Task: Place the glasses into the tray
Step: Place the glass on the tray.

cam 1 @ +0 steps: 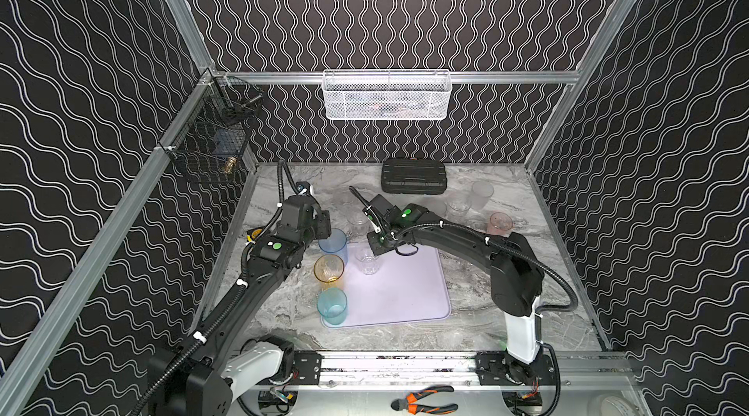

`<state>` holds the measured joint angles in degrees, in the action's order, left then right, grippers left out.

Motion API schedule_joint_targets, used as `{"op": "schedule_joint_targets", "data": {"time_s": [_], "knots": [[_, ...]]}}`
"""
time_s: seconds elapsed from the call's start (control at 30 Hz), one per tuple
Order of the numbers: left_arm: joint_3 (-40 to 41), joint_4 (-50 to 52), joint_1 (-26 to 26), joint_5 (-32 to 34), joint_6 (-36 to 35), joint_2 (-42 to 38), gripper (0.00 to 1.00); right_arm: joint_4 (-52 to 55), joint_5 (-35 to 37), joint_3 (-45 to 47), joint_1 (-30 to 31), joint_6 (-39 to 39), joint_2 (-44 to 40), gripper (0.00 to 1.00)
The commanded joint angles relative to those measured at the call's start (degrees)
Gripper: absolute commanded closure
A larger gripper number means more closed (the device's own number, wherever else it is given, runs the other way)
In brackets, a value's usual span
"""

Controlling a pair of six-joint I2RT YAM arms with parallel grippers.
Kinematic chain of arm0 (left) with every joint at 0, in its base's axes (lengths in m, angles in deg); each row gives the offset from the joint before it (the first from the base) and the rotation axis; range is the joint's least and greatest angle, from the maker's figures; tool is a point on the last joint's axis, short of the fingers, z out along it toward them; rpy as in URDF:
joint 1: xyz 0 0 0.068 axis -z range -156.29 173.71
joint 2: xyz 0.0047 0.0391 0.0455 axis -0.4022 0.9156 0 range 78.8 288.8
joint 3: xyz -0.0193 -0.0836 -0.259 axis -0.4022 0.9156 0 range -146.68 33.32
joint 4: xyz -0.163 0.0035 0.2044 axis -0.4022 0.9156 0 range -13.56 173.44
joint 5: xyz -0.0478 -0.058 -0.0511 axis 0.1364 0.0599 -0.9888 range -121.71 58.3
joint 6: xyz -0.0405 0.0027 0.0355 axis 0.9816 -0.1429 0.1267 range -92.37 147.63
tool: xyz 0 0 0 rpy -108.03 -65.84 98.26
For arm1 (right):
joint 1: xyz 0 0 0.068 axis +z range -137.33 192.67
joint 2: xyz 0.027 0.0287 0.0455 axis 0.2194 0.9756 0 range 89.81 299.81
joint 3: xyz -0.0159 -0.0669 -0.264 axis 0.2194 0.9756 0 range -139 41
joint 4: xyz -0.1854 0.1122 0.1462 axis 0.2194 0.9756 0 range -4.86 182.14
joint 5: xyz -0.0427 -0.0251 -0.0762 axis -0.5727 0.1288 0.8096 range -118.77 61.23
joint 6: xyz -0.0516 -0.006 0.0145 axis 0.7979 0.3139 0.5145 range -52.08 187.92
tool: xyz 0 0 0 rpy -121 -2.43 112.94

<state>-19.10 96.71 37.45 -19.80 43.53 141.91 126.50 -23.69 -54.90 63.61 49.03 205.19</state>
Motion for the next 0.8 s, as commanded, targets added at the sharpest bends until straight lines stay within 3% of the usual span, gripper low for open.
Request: {"op": "schedule_joint_targets", "data": {"time_s": [0.0, 0.63, 0.77], "knots": [[0.4, -1.5, -0.2, -0.7, 1.1, 0.1, 0.34, -2.9, 0.3, -1.1, 0.0, -0.5, 2.3, 1.0], [0.4, -2.3, -0.3, -1.3, 1.2, 1.3, 0.33, -1.6, 5.0, -2.9, 0.6, 2.5, 3.5, 1.0], [0.3, -2.1, -0.3, -1.2, 1.2, 1.4, 0.33, -1.6, 4.4, -3.3, 0.5, 2.6, 3.5, 0.89]]}}
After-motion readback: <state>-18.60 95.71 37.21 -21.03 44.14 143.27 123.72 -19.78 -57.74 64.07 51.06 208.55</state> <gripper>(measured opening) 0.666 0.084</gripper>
